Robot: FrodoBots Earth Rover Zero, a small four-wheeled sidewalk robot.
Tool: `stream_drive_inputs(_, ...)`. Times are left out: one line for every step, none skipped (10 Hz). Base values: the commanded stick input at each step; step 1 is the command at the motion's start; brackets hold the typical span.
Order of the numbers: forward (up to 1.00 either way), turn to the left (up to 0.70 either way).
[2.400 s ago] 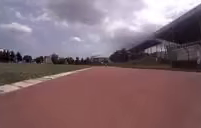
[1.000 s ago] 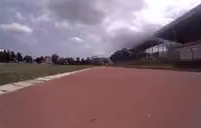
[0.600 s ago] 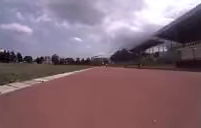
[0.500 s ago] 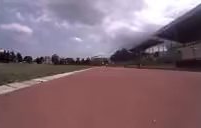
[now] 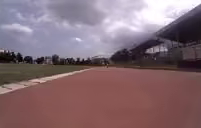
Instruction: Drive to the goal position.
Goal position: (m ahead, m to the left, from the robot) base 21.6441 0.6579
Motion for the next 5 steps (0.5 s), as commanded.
stream_drive_inputs(0.45,0.00)
stream_drive_inputs(0.45,0.00)
stream_drive_inputs(0.45,0.00)
stream_drive_inputs(0.45,0.00)
stream_drive_inputs(0.45,0.00)
